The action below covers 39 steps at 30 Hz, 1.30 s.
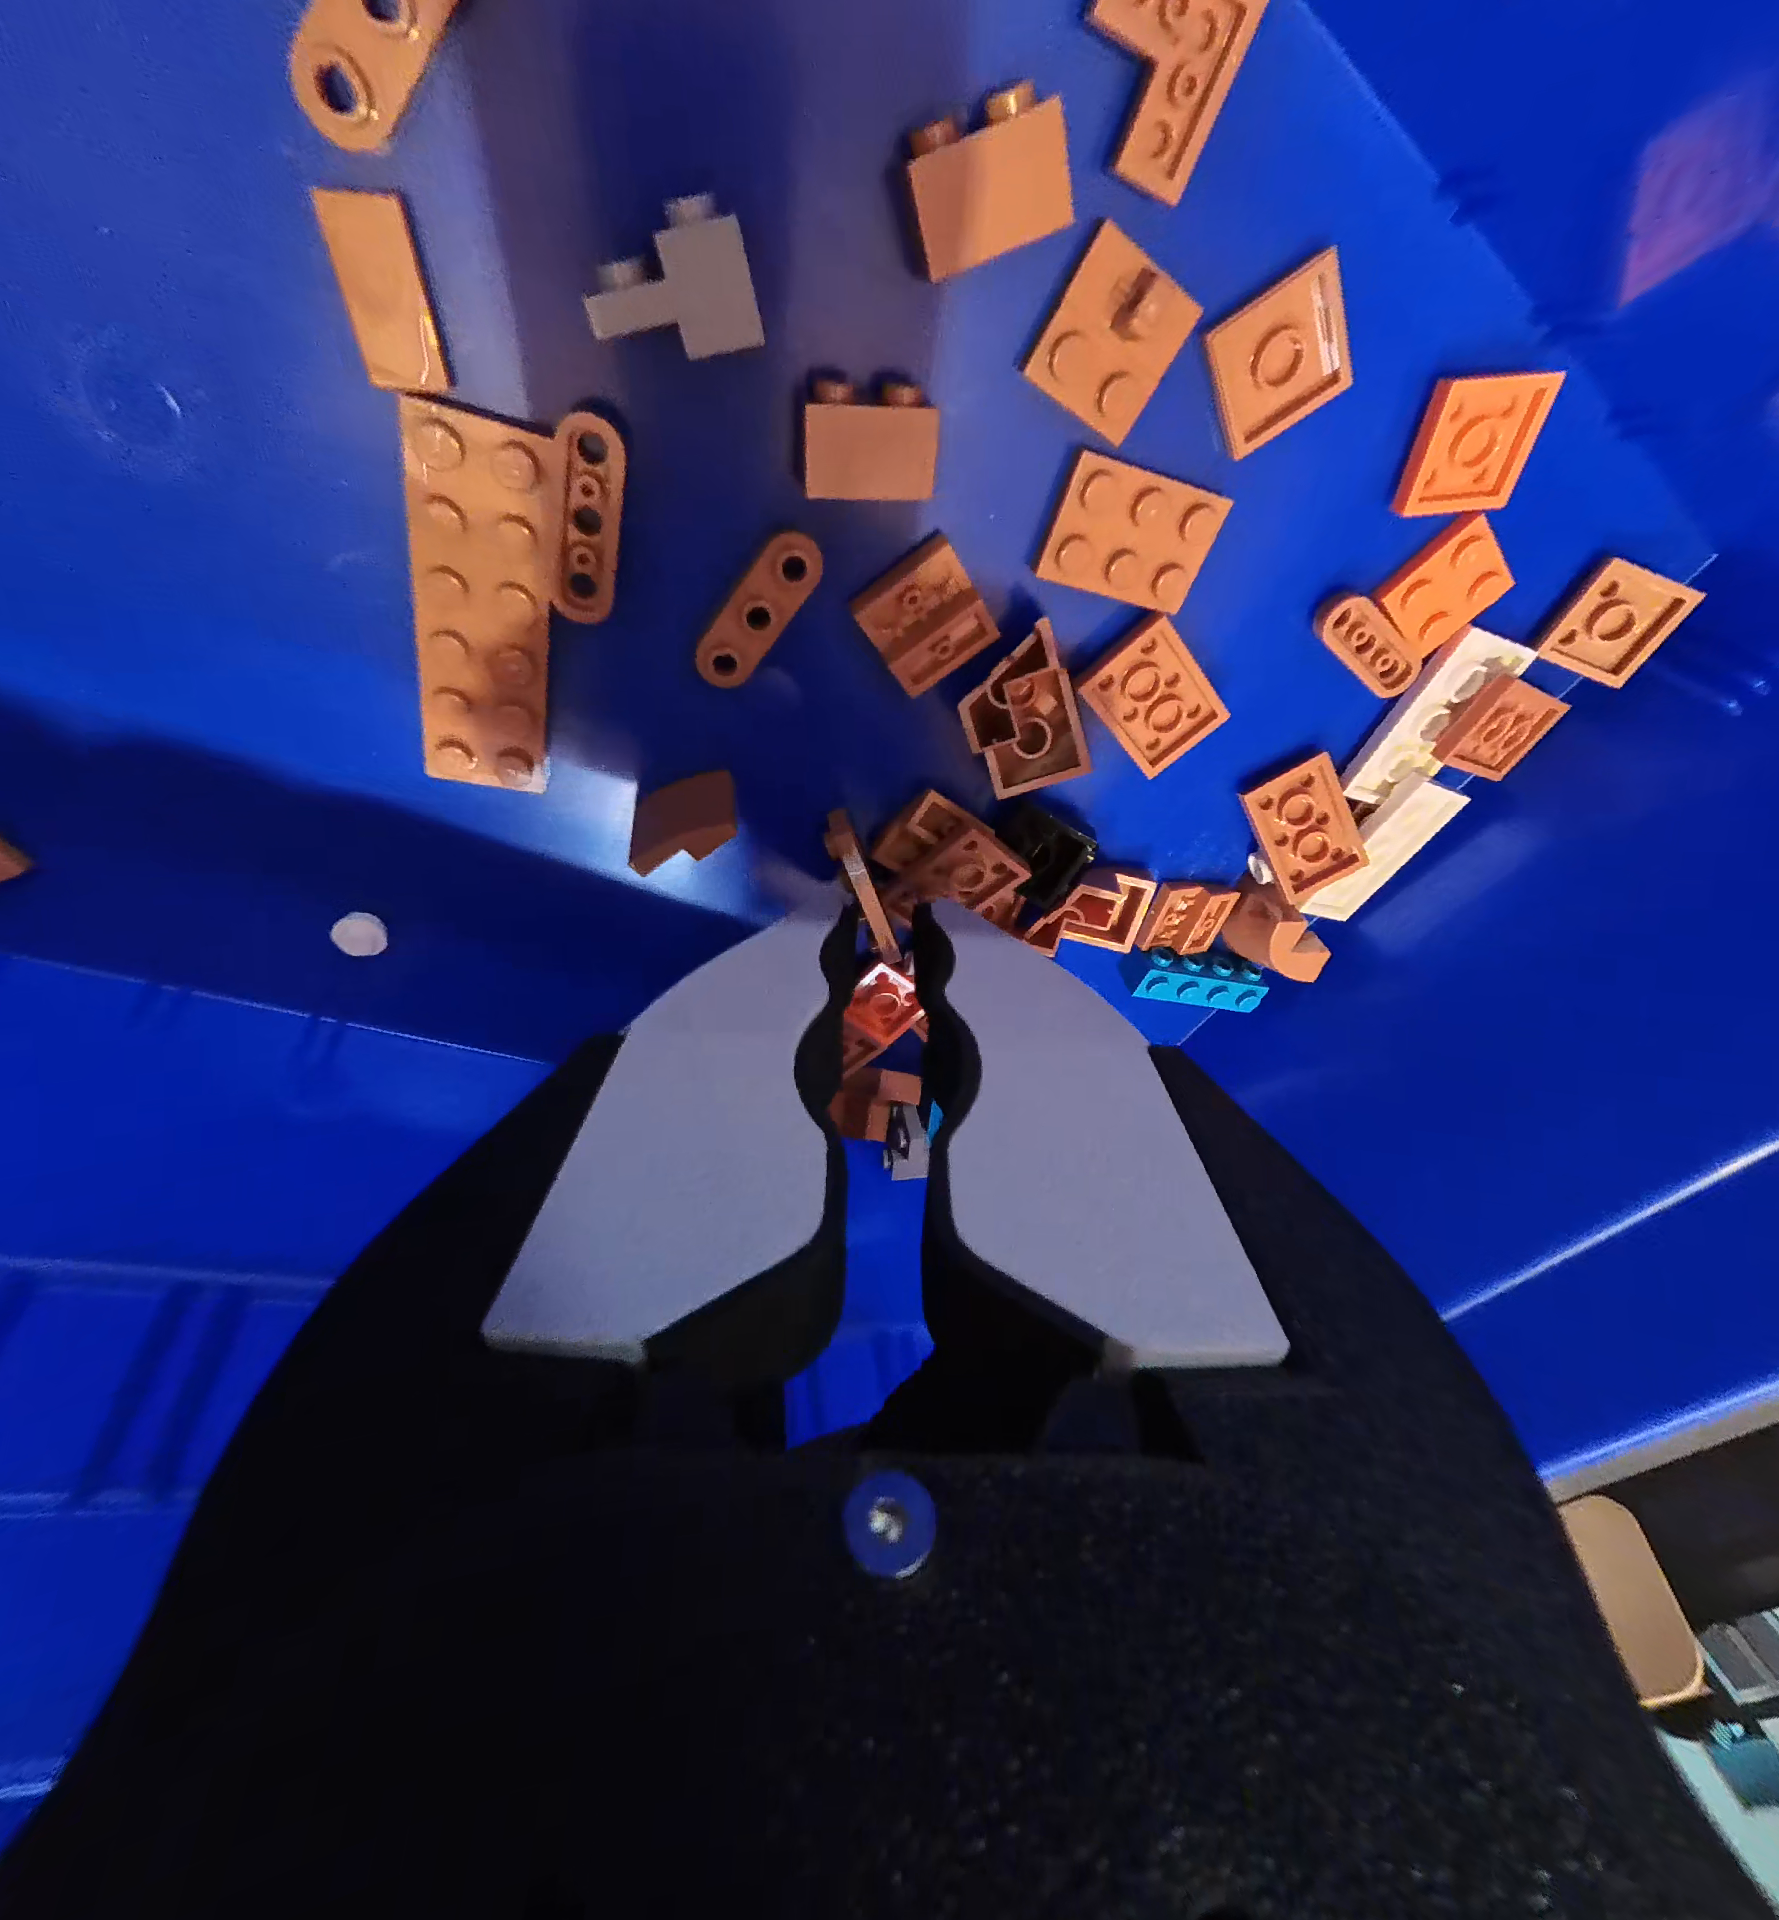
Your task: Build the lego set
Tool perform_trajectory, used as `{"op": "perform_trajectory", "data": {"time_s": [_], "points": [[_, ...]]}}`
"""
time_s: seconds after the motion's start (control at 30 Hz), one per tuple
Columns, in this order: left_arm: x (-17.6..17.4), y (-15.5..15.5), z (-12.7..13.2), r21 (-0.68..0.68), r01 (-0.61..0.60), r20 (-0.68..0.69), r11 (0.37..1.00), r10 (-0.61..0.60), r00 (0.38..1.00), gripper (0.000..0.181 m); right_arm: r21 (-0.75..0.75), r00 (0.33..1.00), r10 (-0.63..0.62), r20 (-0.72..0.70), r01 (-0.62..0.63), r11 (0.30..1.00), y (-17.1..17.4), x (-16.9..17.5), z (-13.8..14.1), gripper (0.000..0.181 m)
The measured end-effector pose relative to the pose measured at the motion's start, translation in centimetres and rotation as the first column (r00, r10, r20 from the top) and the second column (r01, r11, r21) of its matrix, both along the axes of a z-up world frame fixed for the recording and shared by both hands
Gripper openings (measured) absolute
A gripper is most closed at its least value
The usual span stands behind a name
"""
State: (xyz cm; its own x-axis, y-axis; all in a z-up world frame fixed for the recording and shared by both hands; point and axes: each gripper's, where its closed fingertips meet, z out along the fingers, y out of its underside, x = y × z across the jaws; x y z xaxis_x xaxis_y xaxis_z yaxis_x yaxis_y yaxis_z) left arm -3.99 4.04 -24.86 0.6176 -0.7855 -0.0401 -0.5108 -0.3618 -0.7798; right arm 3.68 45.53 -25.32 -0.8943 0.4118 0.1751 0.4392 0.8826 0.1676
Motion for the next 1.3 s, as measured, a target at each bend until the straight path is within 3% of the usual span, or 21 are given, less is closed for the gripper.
{"op": "perform_trajectory", "data": {"time_s": [0.43, 0.63, 0.73, 0.83, 0.97, 1.1, 1.2, 1.3], "points": [[0.0, 0.1, 0.0, -0.003, -0.004, 0.005, 1.000, 0.004, 1.000, 0.049, 0.049, 1.000, -0.014, -0.008, 0.014, 0.999, 0.1, 0.4, -0.3, 0.005], [0.0, 0.0, -0.1, -0.003, 0.000, -0.003, 1.000, 0.000, 1.000, 0.049, 0.054, 0.968, -0.032, -0.248, 0.047, 0.997, -2.2, -0.6, 4.7, 0.005], [0.2, -0.2, -0.3, -0.001, 0.016, -0.019, 1.000, -0.016, 1.000, 0.049, 0.088, 0.892, 0.009, -0.453, 0.035, 0.995, -5.9, -1.5, 9.1, 0.005], [0.3, -0.4, -0.5, -0.001, 0.028, -0.038, 1.000, -0.028, 0.999, 0.049, 0.175, 0.771, 0.096, -0.629, 0.020, 0.984, -11.1, -2.0, 13.3, 0.004], [0.4, -0.4, -0.7, 0.000, 0.032, -0.056, 0.999, -0.032, 0.998, 0.049, 0.227, 0.612, 0.162, -0.774, 0.030, 0.974, -18.8, -2.6, 16.2, 0.004], [0.4, -0.4, -0.7, 0.001, 0.027, -0.056, 1.000, -0.027, 0.998, 0.045, 0.094, 0.452, 0.077, -0.889, 0.015, 0.996, -26.1, -4.2, 15.6, 0.004], [0.4, -0.3, -0.7, 0.000, 0.026, -0.055, 1.000, -0.026, 0.998, 0.045, -0.085, 0.370, -0.083, -0.925, 0.011, 0.996, -29.4, -6.0, 13.3, 0.004], [0.4, -0.4, -0.6, 0.004, 0.028, -0.056, 1.000, -0.028, 0.998, 0.044, -0.309, 0.329, -0.301, -0.895, 0.028, 0.950, -31.7, -7.5, 10.5, 0.004]]}}
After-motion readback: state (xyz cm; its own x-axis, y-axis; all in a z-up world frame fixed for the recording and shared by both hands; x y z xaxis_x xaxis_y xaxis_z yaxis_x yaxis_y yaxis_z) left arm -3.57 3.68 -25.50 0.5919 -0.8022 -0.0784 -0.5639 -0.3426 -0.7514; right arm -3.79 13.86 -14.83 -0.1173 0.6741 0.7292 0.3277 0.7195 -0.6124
